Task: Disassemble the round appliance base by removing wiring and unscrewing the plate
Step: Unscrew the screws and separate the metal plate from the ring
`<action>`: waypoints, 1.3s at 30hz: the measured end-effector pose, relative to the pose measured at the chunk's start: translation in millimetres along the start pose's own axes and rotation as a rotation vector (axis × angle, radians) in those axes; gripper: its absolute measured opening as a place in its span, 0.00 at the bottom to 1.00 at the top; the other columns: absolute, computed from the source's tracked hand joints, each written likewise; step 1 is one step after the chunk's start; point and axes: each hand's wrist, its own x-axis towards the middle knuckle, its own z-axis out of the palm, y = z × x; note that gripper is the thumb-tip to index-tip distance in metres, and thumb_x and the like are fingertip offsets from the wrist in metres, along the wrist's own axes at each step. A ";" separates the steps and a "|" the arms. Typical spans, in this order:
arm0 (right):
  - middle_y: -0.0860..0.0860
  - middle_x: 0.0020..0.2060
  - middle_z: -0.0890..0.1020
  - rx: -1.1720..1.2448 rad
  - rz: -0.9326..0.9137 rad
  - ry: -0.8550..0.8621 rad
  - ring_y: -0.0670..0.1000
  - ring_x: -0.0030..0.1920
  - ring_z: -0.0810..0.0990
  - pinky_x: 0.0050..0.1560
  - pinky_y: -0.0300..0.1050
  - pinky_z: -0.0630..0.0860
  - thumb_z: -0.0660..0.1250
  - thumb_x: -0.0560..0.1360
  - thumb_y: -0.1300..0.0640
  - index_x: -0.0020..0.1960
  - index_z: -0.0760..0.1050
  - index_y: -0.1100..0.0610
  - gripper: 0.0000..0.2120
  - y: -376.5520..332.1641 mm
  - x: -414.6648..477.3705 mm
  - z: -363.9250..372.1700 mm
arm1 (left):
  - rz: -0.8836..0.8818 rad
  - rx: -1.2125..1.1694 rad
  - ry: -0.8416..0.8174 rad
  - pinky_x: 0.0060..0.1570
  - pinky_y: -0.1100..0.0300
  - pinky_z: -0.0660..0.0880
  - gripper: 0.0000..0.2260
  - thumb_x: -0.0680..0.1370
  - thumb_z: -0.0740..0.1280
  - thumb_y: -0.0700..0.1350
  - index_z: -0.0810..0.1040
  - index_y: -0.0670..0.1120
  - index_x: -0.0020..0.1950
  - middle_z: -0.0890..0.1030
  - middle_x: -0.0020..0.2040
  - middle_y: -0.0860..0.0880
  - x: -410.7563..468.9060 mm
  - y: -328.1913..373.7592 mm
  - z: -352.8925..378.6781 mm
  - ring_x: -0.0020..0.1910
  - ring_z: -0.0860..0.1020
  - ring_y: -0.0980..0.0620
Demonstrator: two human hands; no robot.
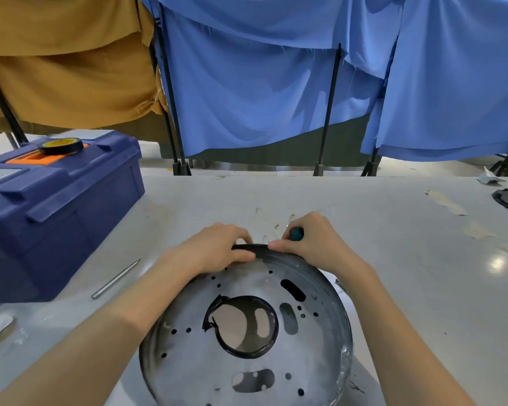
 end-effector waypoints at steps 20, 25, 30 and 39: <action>0.53 0.27 0.79 0.124 0.075 0.132 0.46 0.26 0.73 0.30 0.40 0.72 0.71 0.73 0.45 0.38 0.77 0.62 0.19 -4.6 -5.0 -19.9 | 0.095 0.005 0.100 0.50 0.53 0.74 0.14 0.77 0.67 0.55 0.74 0.52 0.60 0.78 0.55 0.45 2.3 19.9 15.1 0.52 0.76 0.45; 0.50 0.20 0.72 0.794 0.012 0.729 0.49 0.21 0.68 0.25 0.39 0.67 0.69 0.76 0.50 0.29 0.72 0.59 0.20 -23.7 -7.0 -36.8 | 0.000 0.163 0.128 0.43 0.55 0.67 0.16 0.75 0.69 0.54 0.73 0.46 0.55 0.76 0.53 0.45 4.6 23.2 12.1 0.50 0.74 0.44; 0.49 0.17 0.64 1.469 0.059 0.636 0.48 0.18 0.60 0.21 0.37 0.59 0.66 0.76 0.56 0.25 0.67 0.55 0.21 -33.2 -6.8 -35.6 | 0.027 0.059 0.092 0.55 0.54 0.71 0.19 0.75 0.71 0.50 0.74 0.50 0.65 0.75 0.61 0.45 6.9 24.7 9.5 0.60 0.74 0.43; 0.51 0.17 0.63 1.372 0.164 0.575 0.50 0.18 0.58 0.22 0.38 0.59 0.63 0.76 0.61 0.25 0.66 0.57 0.21 -30.3 -1.4 -3.6 | 0.158 -0.108 0.083 0.49 0.49 0.76 0.05 0.76 0.69 0.46 0.78 0.46 0.49 0.79 0.44 0.44 6.3 21.3 22.4 0.48 0.77 0.42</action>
